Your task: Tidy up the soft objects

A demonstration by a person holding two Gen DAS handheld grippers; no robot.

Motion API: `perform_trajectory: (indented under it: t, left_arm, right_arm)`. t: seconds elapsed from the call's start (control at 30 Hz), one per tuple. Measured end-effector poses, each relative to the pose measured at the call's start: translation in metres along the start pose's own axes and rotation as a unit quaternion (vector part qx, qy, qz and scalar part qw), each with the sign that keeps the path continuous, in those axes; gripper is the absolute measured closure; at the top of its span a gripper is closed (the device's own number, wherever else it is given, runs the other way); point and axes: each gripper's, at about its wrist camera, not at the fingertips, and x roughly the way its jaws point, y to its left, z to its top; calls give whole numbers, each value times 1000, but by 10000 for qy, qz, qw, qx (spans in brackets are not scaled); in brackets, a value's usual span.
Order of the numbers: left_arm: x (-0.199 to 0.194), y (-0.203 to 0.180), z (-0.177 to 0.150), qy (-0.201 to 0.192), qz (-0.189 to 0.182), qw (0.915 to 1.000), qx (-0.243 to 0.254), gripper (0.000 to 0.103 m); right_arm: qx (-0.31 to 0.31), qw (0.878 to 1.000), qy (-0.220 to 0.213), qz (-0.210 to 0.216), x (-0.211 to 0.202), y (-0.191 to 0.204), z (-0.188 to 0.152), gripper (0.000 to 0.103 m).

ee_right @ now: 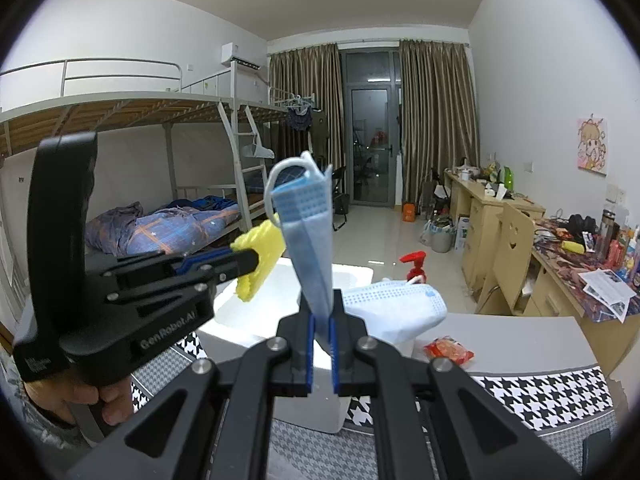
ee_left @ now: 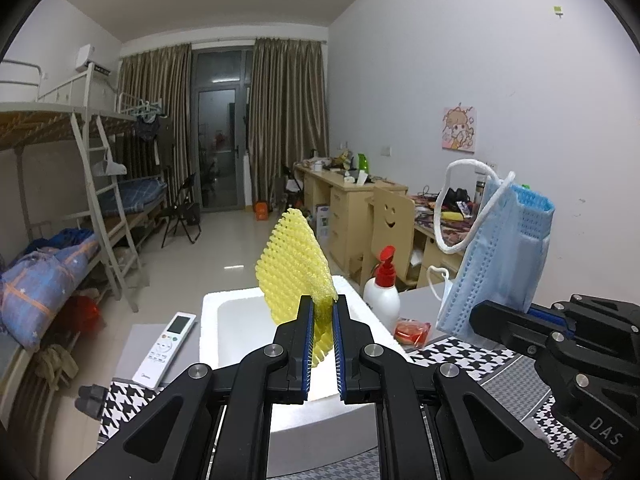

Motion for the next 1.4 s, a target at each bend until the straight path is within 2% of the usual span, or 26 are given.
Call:
perform_trajectory:
  t: [0.47,0.53,0.57,0.6,0.67,0.73,0.8,0.87,1.13,1.4]
  left_arm:
    - [32,15,-4,360,69,9993,-84,91]
    - [38,18,-6,486,81,9987,-112,82]
    - [40,19,-7,512,107,9985,-132,66]
    - [41,21,-8,511,171,9984,-164,43]
    - [38,24,-10,446,330,9982,-219,27]
    - [33,30,-11,417,337,9982,-268,25]
    - [26,35,-11,355,386,9981,-319,11]
    - [19,41,-11,223,511,9979,-333,3]
    - [-8,58,-15,-10,777,9959,-468,1]
    - [-19,73,-21,-37,961,9939,-538,1]
  right_arm:
    - [-32,9997,240,-37,18,0,2,94]
    - [-33,9996,271,-44,20,0,2,94]
    - [-34,9996,285,-60,21,0,2,94]
    - [-36,9995,295,-69,22,0,2,94]
    - [-38,9995,297,-95,22,1,4,94]
    - [-12,9995,310,-105,24,0,5,94]
    - [-28,9994,329,-114,26,1,6,94]
    - [-46,9993,345,-137,27,2,7,94]
    - [-77,9993,365,-60,35,10,13,94]
    - [-127,9989,452,67,50,21,19,94]
